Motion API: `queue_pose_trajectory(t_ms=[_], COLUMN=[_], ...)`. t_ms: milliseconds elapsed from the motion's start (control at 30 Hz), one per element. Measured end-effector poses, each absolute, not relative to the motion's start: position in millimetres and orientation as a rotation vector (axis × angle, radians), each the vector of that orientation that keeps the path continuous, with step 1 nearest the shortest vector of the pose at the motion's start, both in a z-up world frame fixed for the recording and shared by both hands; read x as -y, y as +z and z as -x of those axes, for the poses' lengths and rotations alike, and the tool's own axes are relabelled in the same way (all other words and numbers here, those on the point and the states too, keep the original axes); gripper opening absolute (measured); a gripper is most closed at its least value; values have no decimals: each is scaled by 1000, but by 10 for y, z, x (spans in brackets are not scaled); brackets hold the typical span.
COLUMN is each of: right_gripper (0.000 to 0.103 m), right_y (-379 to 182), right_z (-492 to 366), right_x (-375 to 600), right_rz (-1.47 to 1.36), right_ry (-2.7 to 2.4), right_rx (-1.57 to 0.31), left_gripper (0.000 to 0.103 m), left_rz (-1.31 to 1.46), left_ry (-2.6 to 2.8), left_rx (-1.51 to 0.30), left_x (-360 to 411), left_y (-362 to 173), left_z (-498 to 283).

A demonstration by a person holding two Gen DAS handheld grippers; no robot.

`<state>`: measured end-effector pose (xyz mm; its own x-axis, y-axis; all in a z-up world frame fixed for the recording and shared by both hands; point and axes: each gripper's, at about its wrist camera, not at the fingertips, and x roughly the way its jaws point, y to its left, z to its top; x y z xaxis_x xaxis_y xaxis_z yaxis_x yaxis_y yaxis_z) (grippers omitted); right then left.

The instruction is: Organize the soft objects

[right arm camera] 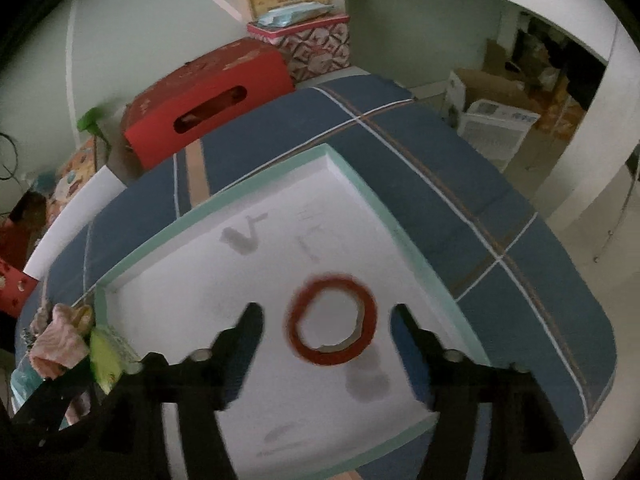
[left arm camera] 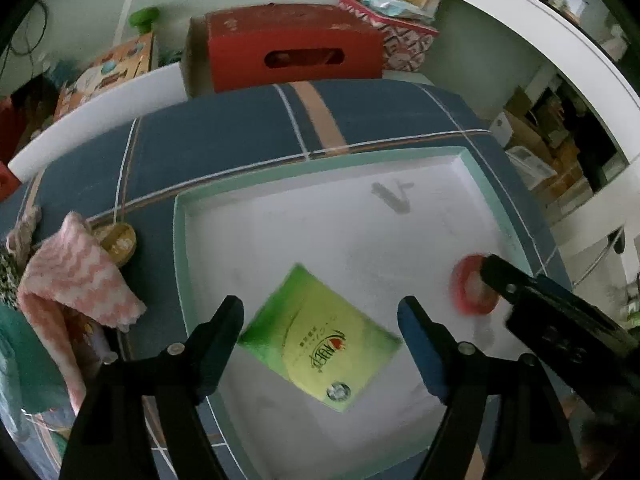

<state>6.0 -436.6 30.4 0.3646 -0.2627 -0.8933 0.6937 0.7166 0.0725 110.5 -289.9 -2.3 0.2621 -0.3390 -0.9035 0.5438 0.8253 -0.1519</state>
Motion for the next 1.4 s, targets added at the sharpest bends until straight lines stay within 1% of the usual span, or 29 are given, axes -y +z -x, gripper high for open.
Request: queue_pose_trajectory(t_ms=[33, 67, 100, 133, 167, 267, 333, 367, 567, 800, 1133, 1400], right_gripper=[81, 82, 84, 84, 84, 86, 101, 102, 102, 102, 102, 102], right_y=[314, 322, 333, 340, 346, 374, 406, 425, 533, 687, 869, 928], right_z=[-59, -61, -63, -65, -66, -66, -56, -51, -54, -111, -233, -341], right_x=[4364, 4363, 4353, 4344, 4332, 4310, 4289, 4281, 4218, 4005, 3498, 2979], right_rz=[-483, -479, -469, -461, -454, -441, -427, -421, -391, -328, -248, -188], right_ry=[-647, -649, -653, -655, -655, -657, -670, -676, -686, -665, -553, -420], right_rx=[-1022, -1022, -1024, -1026, -1028, -1028, -1023, -1018, -1006, -976, -940, -929], left_gripper=[80, 83, 87, 96, 97, 97, 97, 97, 97, 97, 97, 97], left_rz=[-196, -181, -160, -148, -137, -110, -81, -70, -94, 4, 50, 143], left_ry=[-593, -583, -574, -569, -564, -562, -567, -565, -491, -376, -138, -9], left_rx=[-1166, -1169, -1165, -1158, -1147, -1119, -1107, -1103, -1080, -1016, -937, -984], left_x=[2881, 2852, 2805, 2770, 2732, 2603, 2487, 2435, 2009, 1291, 282, -372], left_y=[-33, -36, -20, -3, 24, 124, 199, 231, 402, 588, 737, 555], left_z=[-1115, -1126, -1137, -1141, -1136, -1099, -1069, -1058, -939, -936, -935, -938])
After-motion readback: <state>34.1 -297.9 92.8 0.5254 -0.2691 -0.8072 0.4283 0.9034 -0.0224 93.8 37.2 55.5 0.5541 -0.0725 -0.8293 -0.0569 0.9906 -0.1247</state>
